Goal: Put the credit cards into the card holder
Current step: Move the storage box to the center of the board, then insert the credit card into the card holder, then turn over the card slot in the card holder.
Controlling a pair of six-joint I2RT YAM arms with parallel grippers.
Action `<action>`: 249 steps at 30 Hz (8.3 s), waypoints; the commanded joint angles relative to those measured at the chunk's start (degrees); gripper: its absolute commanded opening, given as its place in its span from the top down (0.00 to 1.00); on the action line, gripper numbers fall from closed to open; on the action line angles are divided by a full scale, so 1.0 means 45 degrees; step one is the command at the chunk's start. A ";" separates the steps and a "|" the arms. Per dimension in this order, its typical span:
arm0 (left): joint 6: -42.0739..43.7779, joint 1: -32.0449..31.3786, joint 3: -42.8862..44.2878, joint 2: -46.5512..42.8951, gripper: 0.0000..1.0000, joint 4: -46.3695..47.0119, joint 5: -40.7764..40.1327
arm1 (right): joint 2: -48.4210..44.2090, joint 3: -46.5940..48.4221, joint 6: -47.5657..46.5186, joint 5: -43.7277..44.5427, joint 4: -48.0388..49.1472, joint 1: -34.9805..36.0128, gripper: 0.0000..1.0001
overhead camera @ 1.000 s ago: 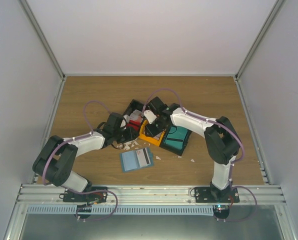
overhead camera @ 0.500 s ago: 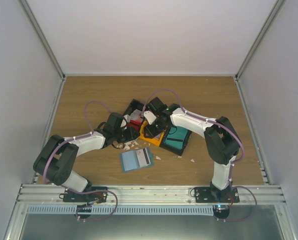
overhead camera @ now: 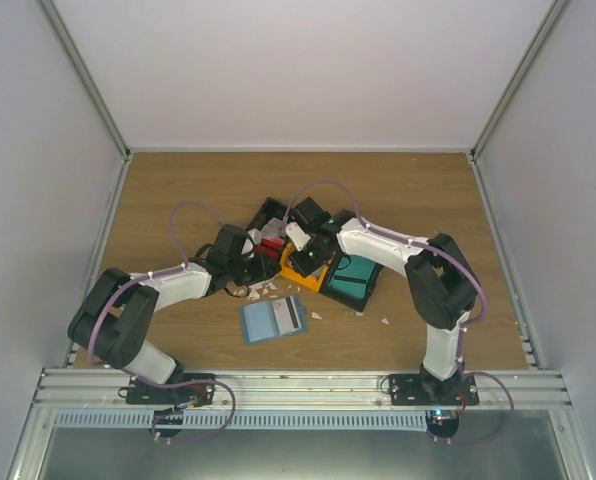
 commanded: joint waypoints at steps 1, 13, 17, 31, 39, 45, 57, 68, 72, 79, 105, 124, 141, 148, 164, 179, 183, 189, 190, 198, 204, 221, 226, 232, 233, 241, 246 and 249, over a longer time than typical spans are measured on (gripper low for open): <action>-0.0068 0.0068 0.0235 0.0316 0.65 0.0775 0.0284 | -0.0791 0.0001 0.0170 0.0912 -0.0010 0.0115 0.96; -0.0216 -0.0160 0.0929 0.1399 0.64 0.1821 0.1656 | -0.2501 0.0030 0.1716 0.4111 0.0251 0.0096 0.99; -0.0048 -0.0309 0.1506 0.1919 0.64 0.2099 0.1954 | -0.3354 -0.0391 0.2516 0.4233 0.0670 0.0004 1.00; -0.0284 -0.0635 0.1034 0.0036 0.57 0.2890 0.0482 | -0.5090 -0.2386 0.8809 0.2450 0.1855 -0.0372 1.00; -0.0618 -0.0641 -0.0184 -0.2679 0.43 0.0856 -0.0380 | -0.6091 -0.5315 1.3104 -0.1338 0.5702 -0.1016 1.00; -0.0735 -0.0635 -0.1155 -0.4513 0.39 -0.1192 -0.1128 | -0.5592 -0.5958 1.3855 -0.3186 0.6722 -0.0661 1.00; -0.1307 -0.0669 -0.3329 -0.7450 0.42 -0.4099 -0.0740 | -0.5279 -0.7617 1.1007 -0.2261 0.8300 0.1316 1.00; -0.2177 -0.0945 -0.4360 -0.8206 0.62 -0.4938 -0.0797 | -0.3776 -0.8345 1.1524 -0.0950 1.0662 0.2490 1.00; -0.2406 -0.1097 -0.4564 -0.7882 0.67 -0.4666 -0.0941 | -0.3413 -0.8508 1.1805 -0.0510 1.1757 0.2596 0.99; -0.2810 -0.1296 -0.4871 -0.7491 0.68 -0.4706 -0.1438 | -0.2981 -0.8738 1.1883 -0.0656 1.2172 0.2579 1.00; -0.2694 -0.1826 -0.5107 -0.6338 0.81 -0.4273 -0.1924 | -0.2217 -0.9207 1.2019 -0.1856 1.2412 0.2576 0.98; -0.2705 -0.1865 -0.5380 -0.6362 0.79 -0.3738 -0.1117 | -0.1680 -0.9471 1.2214 -0.1786 1.3542 0.2615 0.92; -0.1684 -0.1865 -0.4657 -0.6558 0.62 -0.4192 0.0140 | -0.4229 -0.8590 1.0259 0.0620 0.8640 0.2864 0.55; -0.1780 -0.1866 -0.4901 -0.6313 0.76 -0.4034 0.0182 | -0.3166 -0.7924 0.9816 0.0197 0.8694 0.3499 0.77; -0.1866 -0.1885 -0.5422 -0.6301 0.79 -0.2978 0.0693 | -0.2845 -0.8445 0.9723 -0.2682 1.1192 0.3614 0.87; -0.1380 -0.1893 -0.4414 -0.7987 0.61 -0.4878 -0.0239 | -0.3085 -0.6226 0.7503 0.2555 0.5197 0.5003 0.69; -0.1554 -0.1888 -0.4577 -0.8113 0.60 -0.4610 -0.0161 | -0.2180 -0.5593 0.7519 0.3121 0.4720 0.5456 0.69; -0.1807 -0.1895 -0.4922 -0.8126 0.67 -0.3943 -0.0005 | -0.1337 -0.4793 0.8008 0.4178 0.3604 0.5740 0.81; -0.1804 -0.1886 -0.4945 -0.8101 0.68 -0.3812 0.0057 | -0.1288 -0.4765 0.8054 0.4197 0.3555 0.5740 0.84; -0.1837 -0.1885 -0.4888 -0.7981 0.70 -0.3844 -0.0356 | -0.1072 -0.5289 0.8501 0.4024 0.3660 0.5741 0.92; -0.2186 -0.1885 -0.4987 -0.8845 0.65 -0.4379 -0.0512 | -0.0801 -0.5774 0.8226 0.3335 0.4284 0.5615 0.93; -0.2362 -0.1885 -0.4812 -0.8295 0.56 -0.4421 -0.0536 | -0.0411 -0.6382 0.8149 0.2465 0.4947 0.5410 0.96; -0.2413 -0.1885 -0.4988 -0.8420 0.61 -0.4076 -0.0190 | -0.0411 -0.6378 0.8132 0.2438 0.5014 0.5394 0.97; -0.2415 -0.1885 -0.5027 -0.8424 0.70 -0.3748 0.0113 | -0.0428 -0.6432 0.8160 0.2404 0.5097 0.5389 0.97; -0.2415 -0.1887 -0.5010 -0.8477 0.70 -0.3748 0.0130 | -0.0440 -0.6433 0.8178 0.2403 0.5101 0.5389 0.97; -0.2327 -0.1874 -0.5175 -0.8628 0.64 -0.2577 0.1192 | -0.1688 -0.6482 0.8360 0.2972 0.5247 0.5374 0.93; -0.1950 -0.1885 -0.5033 -0.7949 0.55 -0.1545 0.1825 | -0.4217 -0.6512 0.8680 0.4800 0.4838 0.5223 0.81; -0.1712 -0.1880 -0.4905 -0.7375 0.49 -0.0777 0.2131 | -0.5601 -0.6669 0.8643 0.5704 0.4206 0.4613 0.74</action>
